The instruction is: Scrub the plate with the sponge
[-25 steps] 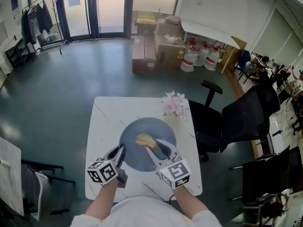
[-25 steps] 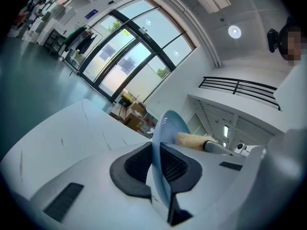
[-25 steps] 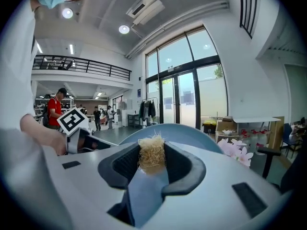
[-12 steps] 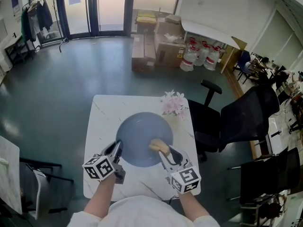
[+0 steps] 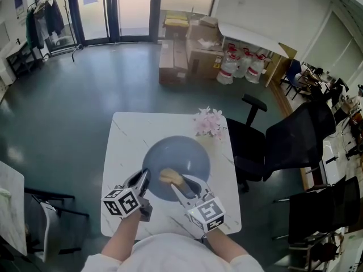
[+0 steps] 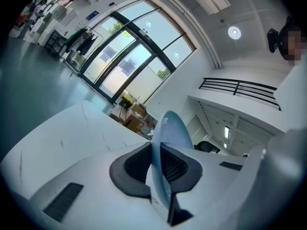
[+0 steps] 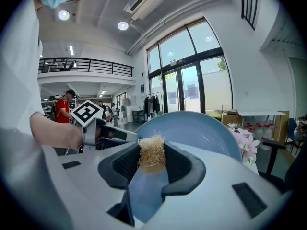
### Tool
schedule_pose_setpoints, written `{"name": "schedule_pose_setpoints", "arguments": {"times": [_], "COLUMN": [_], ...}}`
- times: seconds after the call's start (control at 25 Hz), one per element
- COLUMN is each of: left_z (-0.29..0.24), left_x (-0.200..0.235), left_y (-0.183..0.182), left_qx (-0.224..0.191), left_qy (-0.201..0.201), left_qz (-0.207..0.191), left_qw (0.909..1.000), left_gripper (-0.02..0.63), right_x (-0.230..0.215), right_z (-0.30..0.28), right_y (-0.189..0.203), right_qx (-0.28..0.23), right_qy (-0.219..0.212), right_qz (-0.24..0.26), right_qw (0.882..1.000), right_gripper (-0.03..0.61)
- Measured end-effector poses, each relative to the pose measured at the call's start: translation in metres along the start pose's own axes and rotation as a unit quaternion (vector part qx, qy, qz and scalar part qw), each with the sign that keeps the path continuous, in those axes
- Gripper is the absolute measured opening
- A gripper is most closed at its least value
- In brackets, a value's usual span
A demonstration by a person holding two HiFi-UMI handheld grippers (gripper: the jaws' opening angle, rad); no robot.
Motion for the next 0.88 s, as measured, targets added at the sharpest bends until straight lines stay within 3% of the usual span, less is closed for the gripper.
{"name": "schedule_pose_setpoints", "arguments": {"times": [0.28, 0.56, 0.72, 0.88], "left_z": [0.005, 0.004, 0.003, 0.001], "left_x": [-0.002, 0.004, 0.008, 0.012], "left_y": [0.006, -0.002, -0.009, -0.012], "left_qx": [0.007, -0.007, -0.019, -0.026], "left_qy": [0.007, -0.001, -0.008, -0.011], "left_qz": [0.004, 0.011, 0.018, 0.020], "left_qw": [0.9999, 0.9999, 0.9996, 0.9994], "left_gripper": [0.044, 0.045, 0.045, 0.045], "right_x": [-0.032, -0.058, -0.046, -0.020], "right_z": [-0.003, 0.028, 0.040, 0.036], "right_y": [-0.025, -0.010, 0.004, 0.017], "right_qx": [-0.024, -0.005, 0.012, 0.026], "right_qy": [0.046, 0.100, 0.094, 0.060], "right_qz": [0.016, -0.007, -0.017, -0.014], "right_qw": [0.999, 0.995, 0.995, 0.998], "right_gripper": [0.150, 0.150, 0.150, 0.150]}}
Point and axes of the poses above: the fingertips, and each gripper's own axes: z backward along the fingers, x to its left, y out of its underside, the point moved 10 cm from there along z, backward along the fingers, and after that the axes turned 1 degree about -x, right-handed, at the moved point
